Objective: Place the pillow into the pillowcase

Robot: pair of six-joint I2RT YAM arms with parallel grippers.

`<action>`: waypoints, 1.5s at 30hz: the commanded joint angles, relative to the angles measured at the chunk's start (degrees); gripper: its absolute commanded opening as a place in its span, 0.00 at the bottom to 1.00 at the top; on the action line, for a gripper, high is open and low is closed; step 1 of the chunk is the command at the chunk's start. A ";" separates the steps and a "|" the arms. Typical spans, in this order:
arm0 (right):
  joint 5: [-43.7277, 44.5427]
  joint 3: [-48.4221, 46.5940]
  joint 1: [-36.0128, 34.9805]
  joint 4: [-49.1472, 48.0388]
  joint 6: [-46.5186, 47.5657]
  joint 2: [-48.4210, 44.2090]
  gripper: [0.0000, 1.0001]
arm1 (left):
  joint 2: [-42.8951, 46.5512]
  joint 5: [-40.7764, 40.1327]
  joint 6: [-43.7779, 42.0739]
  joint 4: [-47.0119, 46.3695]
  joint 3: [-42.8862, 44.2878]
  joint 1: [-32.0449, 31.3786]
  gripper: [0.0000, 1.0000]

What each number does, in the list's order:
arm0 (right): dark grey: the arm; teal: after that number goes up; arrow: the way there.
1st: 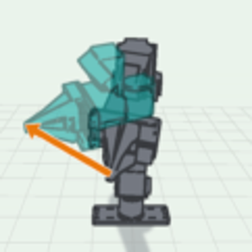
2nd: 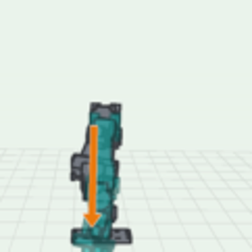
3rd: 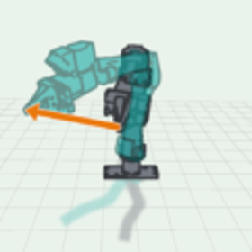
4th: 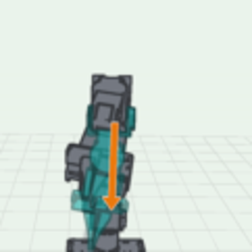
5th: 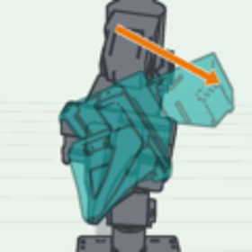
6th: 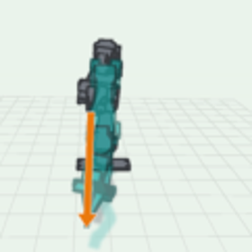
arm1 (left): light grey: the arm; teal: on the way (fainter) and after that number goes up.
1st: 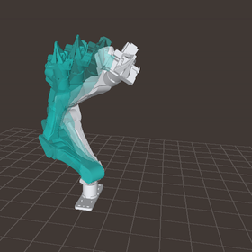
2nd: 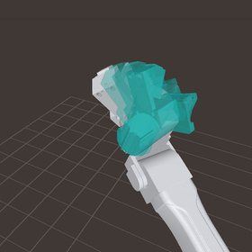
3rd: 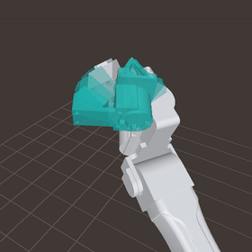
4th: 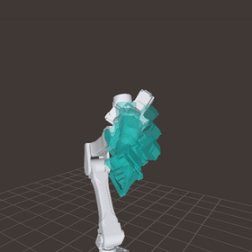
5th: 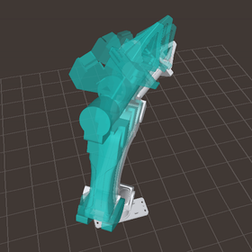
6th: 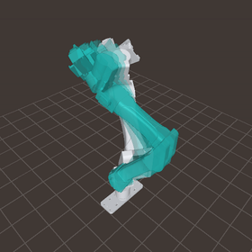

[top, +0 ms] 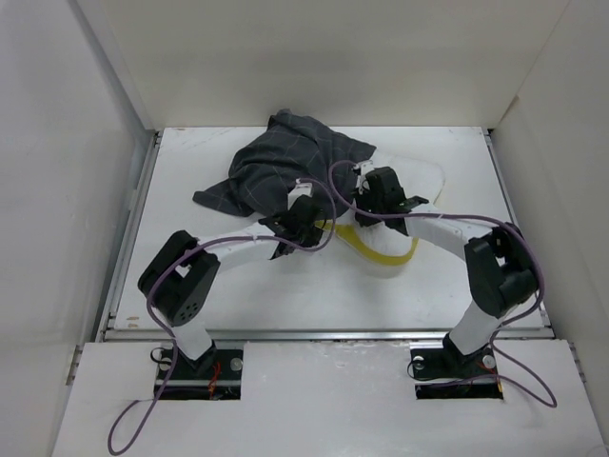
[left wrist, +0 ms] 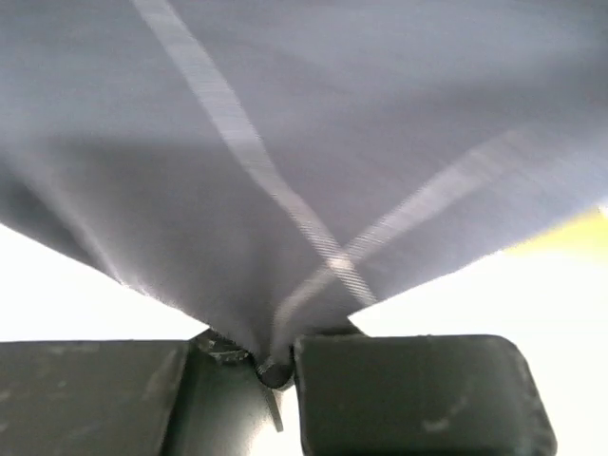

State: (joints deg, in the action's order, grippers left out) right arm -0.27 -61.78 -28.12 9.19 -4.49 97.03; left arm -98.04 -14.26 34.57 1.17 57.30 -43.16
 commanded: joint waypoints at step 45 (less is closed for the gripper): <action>17.42 15.83 7.37 -17.90 -25.59 -32.18 0.99 | 6.03 -0.75 -10.84 26.33 37.24 -6.27 1.00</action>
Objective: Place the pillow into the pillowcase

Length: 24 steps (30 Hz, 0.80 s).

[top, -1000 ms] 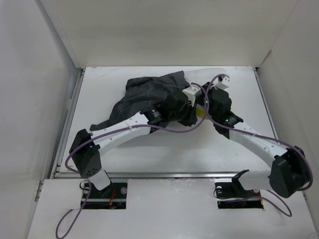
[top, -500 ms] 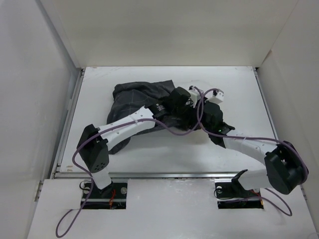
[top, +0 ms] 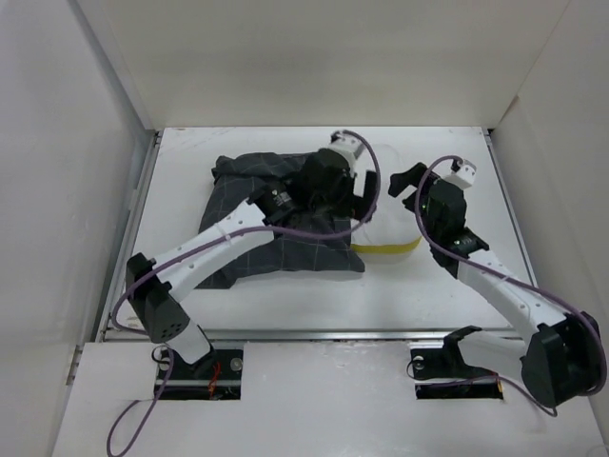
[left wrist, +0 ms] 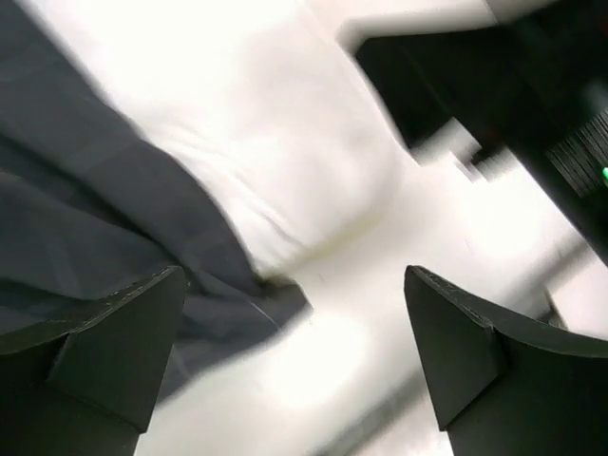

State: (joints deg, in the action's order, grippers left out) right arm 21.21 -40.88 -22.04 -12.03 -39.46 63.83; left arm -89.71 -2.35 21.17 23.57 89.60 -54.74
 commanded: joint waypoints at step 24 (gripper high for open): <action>-20.42 -38.48 10.09 19.59 24.96 46.73 0.99 | -50.55 -14.87 -5.79 -1.07 45.57 22.13 0.80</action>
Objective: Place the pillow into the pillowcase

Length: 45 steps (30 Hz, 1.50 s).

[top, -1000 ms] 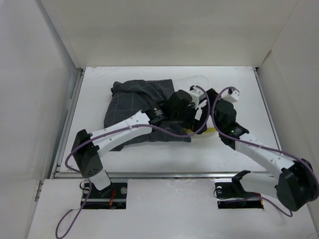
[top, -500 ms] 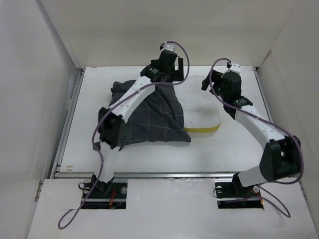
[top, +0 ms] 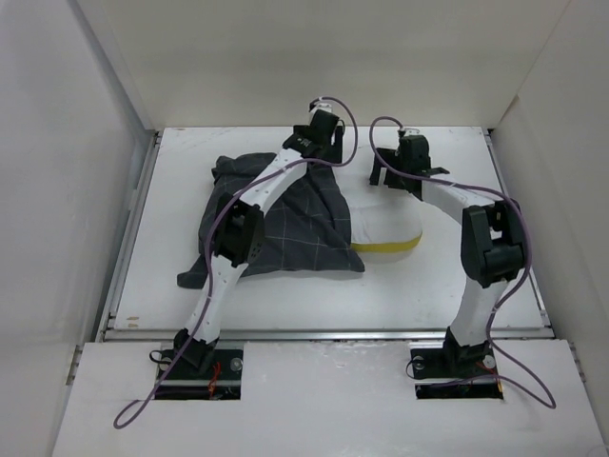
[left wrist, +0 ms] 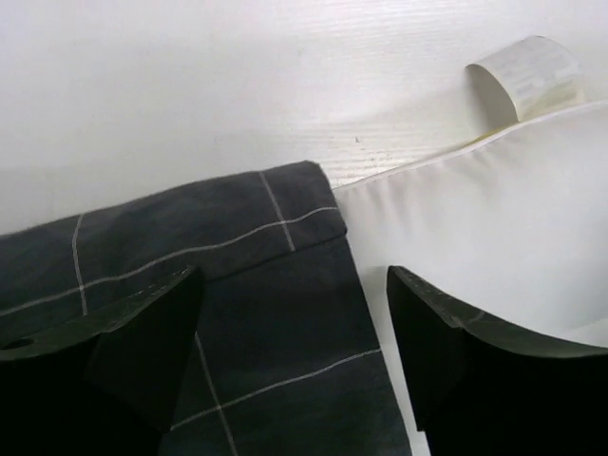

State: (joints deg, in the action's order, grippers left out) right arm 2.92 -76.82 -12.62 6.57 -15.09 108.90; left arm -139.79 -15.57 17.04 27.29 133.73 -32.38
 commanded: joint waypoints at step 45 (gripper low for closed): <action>-53.11 26.81 -9.08 -71.71 -13.93 -9.06 0.00 | 13.05 29.97 -8.43 -14.19 8.12 -16.31 0.00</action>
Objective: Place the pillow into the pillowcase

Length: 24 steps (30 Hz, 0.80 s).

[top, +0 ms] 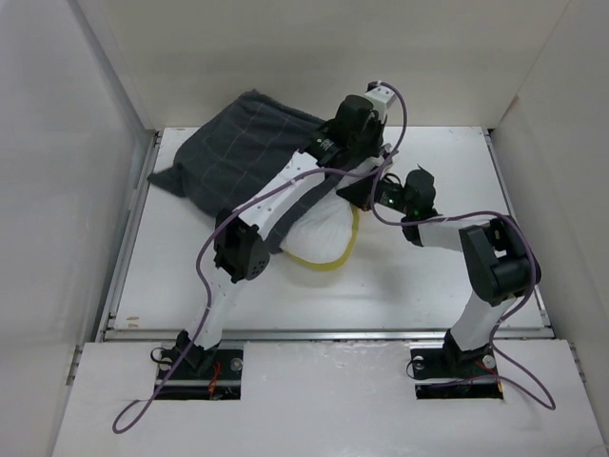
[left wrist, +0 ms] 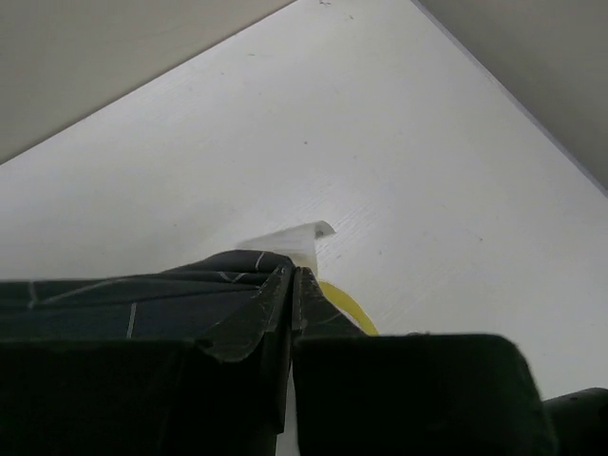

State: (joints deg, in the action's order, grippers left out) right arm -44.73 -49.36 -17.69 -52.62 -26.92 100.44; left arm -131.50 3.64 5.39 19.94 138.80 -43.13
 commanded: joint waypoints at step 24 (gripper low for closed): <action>42.17 5.60 -11.11 40.13 24.96 -27.05 1.00 | 56.30 -22.60 27.10 -1.22 -69.82 -0.56 1.00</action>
State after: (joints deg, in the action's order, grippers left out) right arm -11.79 -40.03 -23.68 -23.00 -12.53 76.66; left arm -84.90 -10.96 22.28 16.56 81.97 -46.78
